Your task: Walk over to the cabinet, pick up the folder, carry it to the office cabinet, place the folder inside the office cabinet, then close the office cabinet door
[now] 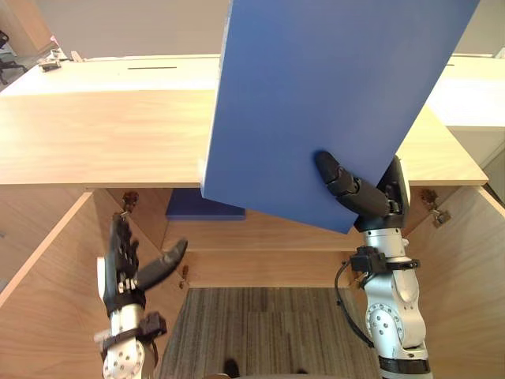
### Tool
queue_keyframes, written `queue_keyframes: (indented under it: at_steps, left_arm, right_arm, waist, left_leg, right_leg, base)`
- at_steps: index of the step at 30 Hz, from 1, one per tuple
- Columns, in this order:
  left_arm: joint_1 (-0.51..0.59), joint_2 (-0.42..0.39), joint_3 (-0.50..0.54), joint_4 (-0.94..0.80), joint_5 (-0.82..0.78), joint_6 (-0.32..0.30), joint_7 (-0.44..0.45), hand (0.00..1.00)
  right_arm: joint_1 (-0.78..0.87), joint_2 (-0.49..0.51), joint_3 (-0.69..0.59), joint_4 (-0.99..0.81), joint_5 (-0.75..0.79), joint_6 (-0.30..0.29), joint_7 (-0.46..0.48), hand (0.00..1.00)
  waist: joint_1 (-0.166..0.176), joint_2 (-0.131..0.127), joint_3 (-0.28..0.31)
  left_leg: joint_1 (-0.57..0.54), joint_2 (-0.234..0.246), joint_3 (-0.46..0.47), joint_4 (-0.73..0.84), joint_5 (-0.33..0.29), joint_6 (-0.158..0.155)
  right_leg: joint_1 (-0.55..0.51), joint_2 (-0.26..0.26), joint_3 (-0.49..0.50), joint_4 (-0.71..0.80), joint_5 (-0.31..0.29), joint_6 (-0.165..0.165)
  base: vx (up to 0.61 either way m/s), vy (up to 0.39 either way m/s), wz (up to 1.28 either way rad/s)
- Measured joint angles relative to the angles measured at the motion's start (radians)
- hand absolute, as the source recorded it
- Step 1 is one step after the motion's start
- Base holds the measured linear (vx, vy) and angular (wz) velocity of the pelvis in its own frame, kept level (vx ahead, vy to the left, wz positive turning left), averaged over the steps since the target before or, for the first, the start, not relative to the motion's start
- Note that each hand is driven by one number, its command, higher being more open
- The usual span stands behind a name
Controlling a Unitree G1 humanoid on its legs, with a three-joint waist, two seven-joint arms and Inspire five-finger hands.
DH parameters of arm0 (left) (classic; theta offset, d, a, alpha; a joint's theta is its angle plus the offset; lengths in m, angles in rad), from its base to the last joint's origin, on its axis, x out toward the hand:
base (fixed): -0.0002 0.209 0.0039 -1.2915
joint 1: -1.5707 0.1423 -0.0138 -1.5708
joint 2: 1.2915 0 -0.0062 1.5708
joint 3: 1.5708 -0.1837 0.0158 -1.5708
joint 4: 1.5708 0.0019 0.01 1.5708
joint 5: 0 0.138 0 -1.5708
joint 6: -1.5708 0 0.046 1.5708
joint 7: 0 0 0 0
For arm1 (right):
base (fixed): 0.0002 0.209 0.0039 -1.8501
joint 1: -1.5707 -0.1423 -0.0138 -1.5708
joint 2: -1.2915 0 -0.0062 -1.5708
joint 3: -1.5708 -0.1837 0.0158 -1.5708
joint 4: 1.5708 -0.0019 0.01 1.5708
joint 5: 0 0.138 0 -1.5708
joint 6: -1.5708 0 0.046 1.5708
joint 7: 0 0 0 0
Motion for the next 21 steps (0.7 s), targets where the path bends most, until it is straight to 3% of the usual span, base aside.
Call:
queue_keyframes:
  at_steps: [3, 7, 9, 13, 17, 21]
  left_arm:
    - [-0.001, 0.000, 0.000, 0.185, 0.020, 0.012, -0.001, 1.00]
    - [-0.090, 0.033, 0.005, 0.525, 0.040, 0.037, -0.011, 1.00]
    - [-0.194, 0.068, -0.013, 0.683, 0.067, 0.049, -0.013, 1.00]
    - [-0.303, 0.116, -0.041, 0.786, 0.080, 0.053, -0.019, 1.00]
    - [-0.392, 0.139, -0.055, 0.781, 0.074, 0.031, 0.004, 1.00]
    - [-0.478, 0.139, -0.076, 0.746, 0.066, 0.025, 0.021, 1.00]
  right_arm:
    - [0.017, -0.017, 0.038, 0.009, -0.055, 0.000, -0.007, 0.00]
    - [-0.010, -0.076, 0.169, 0.108, -0.120, -0.001, -0.014, 0.00]
    - [-0.111, -0.124, 0.260, 0.186, -0.220, -0.002, -0.037, 0.00]
    - [-0.245, -0.206, 0.392, 0.307, -0.432, -0.001, -0.071, 0.00]
    - [-0.310, -0.261, 0.442, 0.344, -0.553, -0.005, -0.075, 0.00]
    - [-0.384, -0.255, 0.396, 0.412, -0.565, 0.013, -0.123, 0.00]
  waist:
    - [0.001, 0.000, 0.000]
    - [-0.007, 0.001, 0.023]
    - [-0.014, 0.001, 0.117]
    - [-0.001, 0.032, 0.246]
    - [0.008, 0.048, 0.328]
    - [0.012, 0.058, 0.354]
  left_leg:
    - [-0.019, -0.002, -0.008, 0.001, 0.007, 0.000]
    - [-0.086, 0.004, -0.008, 0.025, 0.017, 0.001]
    - [-0.233, 0.022, -0.006, 0.188, -0.033, -0.003]
    - [-0.453, 0.072, -0.003, 0.429, -0.118, -0.009]
    - [-0.610, 0.083, -0.004, 0.558, -0.143, -0.006]
    - [-0.824, 0.108, -0.016, 0.726, -0.183, 0.000]
  right_leg:
    - [-0.014, -0.002, -0.006, 0.000, 0.000, 0.000]
    - [-0.086, -0.006, -0.004, 0.032, 0.002, -0.002]
    - [-0.204, -0.005, 0.003, 0.121, -0.004, -0.012]
    - [-0.382, 0.016, 0.017, 0.253, -0.031, -0.027]
    - [-0.568, 0.008, 0.031, 0.430, -0.083, -0.032]
    - [-0.785, 0.003, 0.032, 0.619, -0.138, -0.037]
  base:
    - [-0.02, -0.015, 0.09]
    - [-0.04, -0.001, 0.00]
    - [-0.21, 0.000, -0.05]
    - [-0.21, 0.014, -0.15]
    - [-0.20, 0.017, -0.05]
    - [-0.17, 0.007, 0.00]
